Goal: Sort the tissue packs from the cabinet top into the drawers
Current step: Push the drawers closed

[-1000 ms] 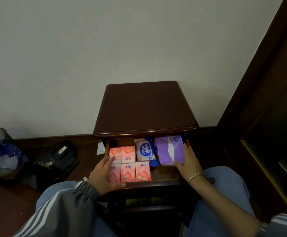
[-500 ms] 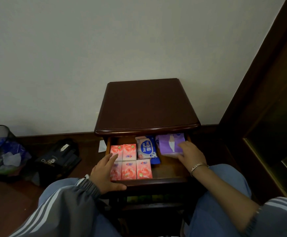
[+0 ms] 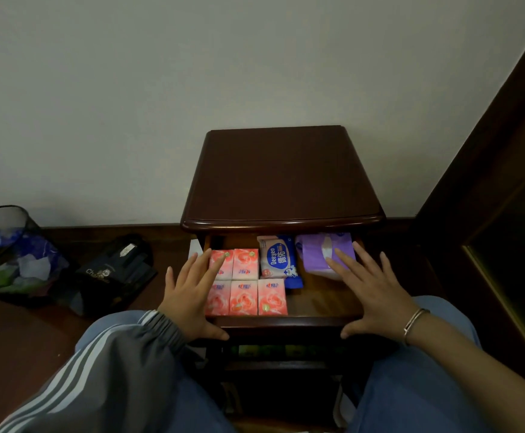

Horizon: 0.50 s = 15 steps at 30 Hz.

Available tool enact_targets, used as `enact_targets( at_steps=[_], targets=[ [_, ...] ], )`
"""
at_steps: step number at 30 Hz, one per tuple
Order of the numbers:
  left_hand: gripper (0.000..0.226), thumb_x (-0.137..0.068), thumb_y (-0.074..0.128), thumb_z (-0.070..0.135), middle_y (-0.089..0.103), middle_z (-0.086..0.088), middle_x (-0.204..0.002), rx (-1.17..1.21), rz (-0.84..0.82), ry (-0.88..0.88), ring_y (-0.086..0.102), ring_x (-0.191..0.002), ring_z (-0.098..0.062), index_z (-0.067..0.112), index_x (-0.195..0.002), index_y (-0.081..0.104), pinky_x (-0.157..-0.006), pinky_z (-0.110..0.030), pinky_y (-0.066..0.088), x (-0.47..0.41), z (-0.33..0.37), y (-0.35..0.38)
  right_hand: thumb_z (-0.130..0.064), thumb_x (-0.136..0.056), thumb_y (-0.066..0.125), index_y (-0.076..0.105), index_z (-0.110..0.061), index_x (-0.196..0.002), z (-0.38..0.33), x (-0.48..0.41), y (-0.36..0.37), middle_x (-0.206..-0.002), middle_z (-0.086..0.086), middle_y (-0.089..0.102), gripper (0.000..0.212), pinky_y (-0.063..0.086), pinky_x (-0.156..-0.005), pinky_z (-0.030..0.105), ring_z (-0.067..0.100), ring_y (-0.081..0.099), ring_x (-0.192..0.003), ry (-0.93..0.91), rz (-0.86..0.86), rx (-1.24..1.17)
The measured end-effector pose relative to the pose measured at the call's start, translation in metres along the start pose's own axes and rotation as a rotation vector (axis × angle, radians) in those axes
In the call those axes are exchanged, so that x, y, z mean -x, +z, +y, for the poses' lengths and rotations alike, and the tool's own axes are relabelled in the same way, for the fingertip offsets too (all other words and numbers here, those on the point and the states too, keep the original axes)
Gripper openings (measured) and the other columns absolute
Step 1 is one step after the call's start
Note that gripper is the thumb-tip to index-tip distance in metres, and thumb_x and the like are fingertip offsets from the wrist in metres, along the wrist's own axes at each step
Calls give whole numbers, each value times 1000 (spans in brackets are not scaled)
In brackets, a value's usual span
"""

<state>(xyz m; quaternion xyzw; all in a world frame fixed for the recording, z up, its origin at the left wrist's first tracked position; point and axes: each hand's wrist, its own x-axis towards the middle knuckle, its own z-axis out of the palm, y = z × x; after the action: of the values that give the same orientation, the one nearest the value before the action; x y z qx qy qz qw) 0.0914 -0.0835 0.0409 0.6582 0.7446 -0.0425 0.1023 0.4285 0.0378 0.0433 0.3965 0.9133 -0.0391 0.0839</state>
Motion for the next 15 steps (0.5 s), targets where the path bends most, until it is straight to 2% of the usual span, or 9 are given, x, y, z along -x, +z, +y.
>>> enact_targets(
  at_steps=[3, 6, 10, 15],
  targets=[
    [146, -43, 70, 79, -31, 8, -154, 3, 44, -3, -23, -144, -21, 40, -127, -43, -112, -62, -4, -3, -5, 2, -88, -39, 54, -38, -42, -131, 0, -8, -6, -142, -13, -45, 138, -14, -108, 55, 21, -42, -133, 11, 27, 34],
    [148, -41, 71, 79, -40, 15, -143, 46, 79, 6, -29, -138, -14, 41, -129, -41, -112, -62, -4, -9, -8, 4, -93, -34, 45, -37, -40, -135, 6, -15, -10, -142, -12, -46, 141, -15, -108, 54, 20, -45, -132, 16, 29, 18],
    [145, -42, 74, 76, -24, 7, -157, 134, 152, -48, -18, -145, -20, 41, -137, -30, -112, -63, 0, -34, -11, 0, -93, -38, 46, -36, -40, -136, 19, -38, -17, -148, -10, -36, 138, -10, -109, 54, 20, -34, -137, 62, 87, 22],
    [140, -43, 76, 73, -11, 3, -161, 171, 200, -76, -7, -148, -23, 34, -151, -4, -112, -64, 5, -87, -22, -11, -93, -39, 47, -38, -40, -134, 39, -88, -26, -148, -10, -34, 139, -7, -109, 59, 21, -27, -141, 114, 121, 2]
  ],
)
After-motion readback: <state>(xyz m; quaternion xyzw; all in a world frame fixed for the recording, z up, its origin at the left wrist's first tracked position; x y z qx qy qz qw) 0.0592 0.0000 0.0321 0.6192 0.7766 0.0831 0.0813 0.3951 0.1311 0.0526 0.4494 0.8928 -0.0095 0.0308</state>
